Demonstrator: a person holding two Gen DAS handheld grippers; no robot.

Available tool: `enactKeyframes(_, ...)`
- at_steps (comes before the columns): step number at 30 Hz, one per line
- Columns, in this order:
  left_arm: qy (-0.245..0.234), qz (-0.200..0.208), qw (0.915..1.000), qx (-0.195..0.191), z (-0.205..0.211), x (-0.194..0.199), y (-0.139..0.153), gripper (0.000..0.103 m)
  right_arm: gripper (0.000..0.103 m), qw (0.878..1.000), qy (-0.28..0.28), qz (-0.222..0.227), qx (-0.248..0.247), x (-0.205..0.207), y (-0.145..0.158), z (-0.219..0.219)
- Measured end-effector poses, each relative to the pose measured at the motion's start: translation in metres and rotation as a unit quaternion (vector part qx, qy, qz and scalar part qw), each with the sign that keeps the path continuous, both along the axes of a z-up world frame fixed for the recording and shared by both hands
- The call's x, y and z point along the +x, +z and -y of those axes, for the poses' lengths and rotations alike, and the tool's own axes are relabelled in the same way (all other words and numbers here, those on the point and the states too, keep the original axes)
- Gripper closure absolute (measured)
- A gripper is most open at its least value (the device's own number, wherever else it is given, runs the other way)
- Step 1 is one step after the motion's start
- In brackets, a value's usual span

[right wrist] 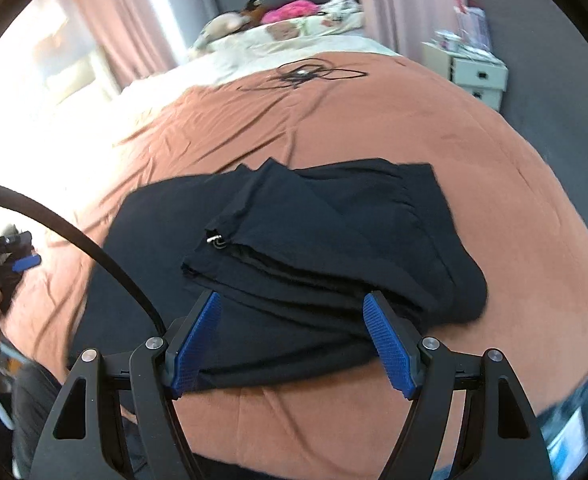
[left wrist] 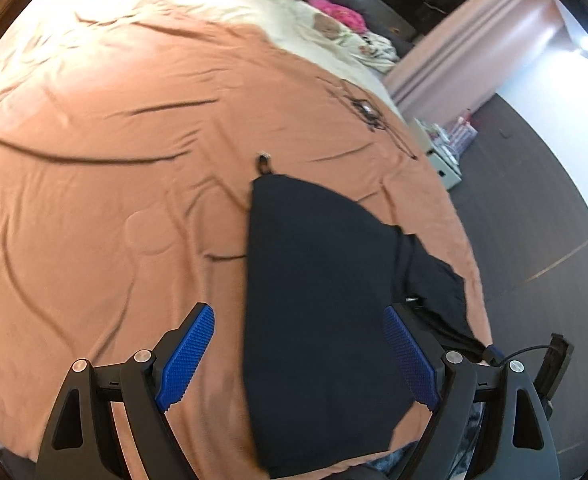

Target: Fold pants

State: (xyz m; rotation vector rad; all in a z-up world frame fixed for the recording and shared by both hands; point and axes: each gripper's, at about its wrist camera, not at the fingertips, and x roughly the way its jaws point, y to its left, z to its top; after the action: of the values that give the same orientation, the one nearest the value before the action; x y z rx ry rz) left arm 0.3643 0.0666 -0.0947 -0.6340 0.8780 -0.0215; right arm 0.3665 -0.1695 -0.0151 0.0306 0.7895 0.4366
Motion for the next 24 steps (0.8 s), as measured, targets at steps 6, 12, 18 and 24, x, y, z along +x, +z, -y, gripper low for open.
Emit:
enactKeyframes(6,0.015,-0.012,0.9998,-0.003,-0.007,-0.005,-0.021,0.015,0.031,0.998,0.035,-0.002,-0.042,0.025,-0.005,-0.028)
enactKeyframes(12,0.029,-0.014,0.9993,-0.02,-0.007,-0.013,-0.046,0.015,0.059,0.995,0.064,-0.007,-0.079,0.042,-0.009,-0.045)
enactKeyframes(18,0.014,-0.038,0.9988,-0.029,0.004,-0.011,-0.07,0.015,0.063,0.99,0.085,-0.005,-0.112,0.049,-0.008,-0.057)
enactKeyframes(24,0.016,-0.042,0.9984,-0.036,0.005,-0.011,-0.077,0.015,0.063,0.985,0.107,-0.003,-0.137,0.056,-0.015,-0.075)
